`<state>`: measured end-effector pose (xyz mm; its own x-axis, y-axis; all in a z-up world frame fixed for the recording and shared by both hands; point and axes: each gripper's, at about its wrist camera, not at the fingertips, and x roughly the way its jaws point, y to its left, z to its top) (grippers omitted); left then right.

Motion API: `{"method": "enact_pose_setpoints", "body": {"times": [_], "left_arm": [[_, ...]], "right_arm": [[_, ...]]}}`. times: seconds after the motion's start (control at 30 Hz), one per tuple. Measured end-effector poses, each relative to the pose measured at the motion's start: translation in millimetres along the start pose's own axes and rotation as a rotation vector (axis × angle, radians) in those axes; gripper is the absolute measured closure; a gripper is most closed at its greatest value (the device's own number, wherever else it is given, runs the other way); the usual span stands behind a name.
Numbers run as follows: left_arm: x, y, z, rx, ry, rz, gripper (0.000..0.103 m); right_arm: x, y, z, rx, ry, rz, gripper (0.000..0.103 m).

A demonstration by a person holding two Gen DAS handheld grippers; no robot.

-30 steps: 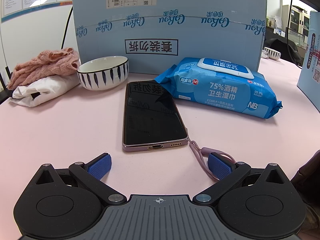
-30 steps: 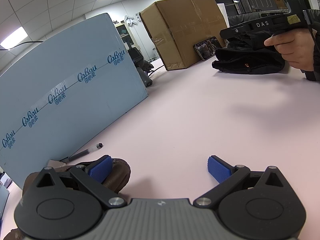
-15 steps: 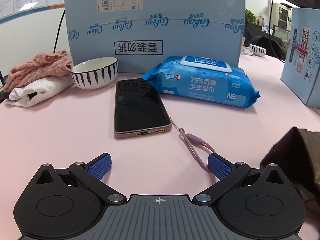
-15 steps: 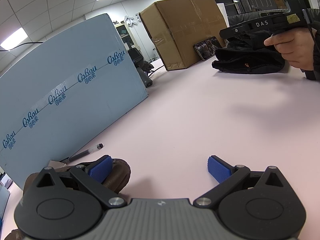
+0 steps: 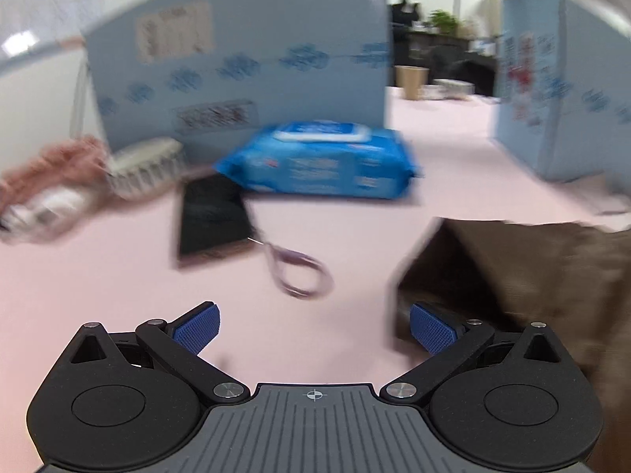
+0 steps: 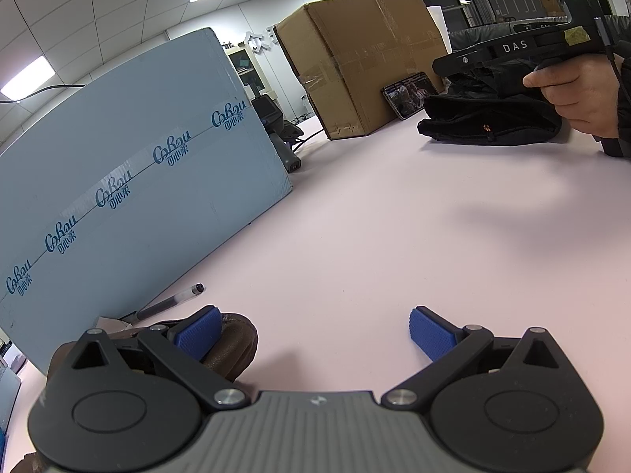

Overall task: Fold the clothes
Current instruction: 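Grasp the brown leather jacket edge with the left gripper while the right gripper grasps another edge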

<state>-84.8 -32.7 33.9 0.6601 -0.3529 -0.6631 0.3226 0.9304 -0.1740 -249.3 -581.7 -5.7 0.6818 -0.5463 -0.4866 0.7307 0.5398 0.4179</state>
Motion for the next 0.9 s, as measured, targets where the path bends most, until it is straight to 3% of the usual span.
{"method": "enact_pose_setpoints", "body": {"times": [0.1, 0.2, 0.33, 0.47, 0.53, 0.7, 0.77, 0.87, 0.9], "left_arm": [[-16.8, 4.2, -9.2, -0.030, 0.058, -0.181, 0.000], [-32.4, 5.6, -18.6, -0.019, 0.094, -0.275, 0.000], [-29.9, -10.3, -26.7, 0.005, 0.125, -0.286, 0.000], [-19.2, -39.3, -33.5, 0.074, 0.147, -0.263, 0.000], [-16.7, -50.6, -36.3, 0.108, 0.148, -0.250, 0.000], [-15.3, -62.8, -41.7, 0.050, 0.163, -0.454, 0.000], [-14.8, -60.7, -42.6, 0.012, 0.139, -0.489, 0.001], [-14.6, -53.7, -44.9, -0.031, 0.134, -0.509, 0.022], [-14.6, -51.3, -45.7, -0.045, 0.132, -0.515, 0.038]], "right_arm": [[-0.8, -1.9, 0.0, 0.011, -0.003, 0.009, 0.000], [-2.0, -4.5, 0.2, 0.028, -0.009, 0.022, 0.000], [-5.4, -8.4, -0.1, 0.058, -0.020, 0.058, 0.000], [-11.3, -17.3, -2.4, 0.137, -0.002, 0.187, 0.000], [-17.1, -13.9, -3.7, 0.103, 0.004, 0.227, 0.000], [-32.1, -12.5, -5.2, 0.057, 0.030, 0.366, 0.000], [-36.4, -15.8, -5.1, 0.074, 0.049, 0.413, 0.000], [-41.5, -21.0, -3.8, 0.101, 0.068, 0.445, 0.000], [-42.5, -22.8, -2.9, 0.105, 0.072, 0.447, 0.000]]}}
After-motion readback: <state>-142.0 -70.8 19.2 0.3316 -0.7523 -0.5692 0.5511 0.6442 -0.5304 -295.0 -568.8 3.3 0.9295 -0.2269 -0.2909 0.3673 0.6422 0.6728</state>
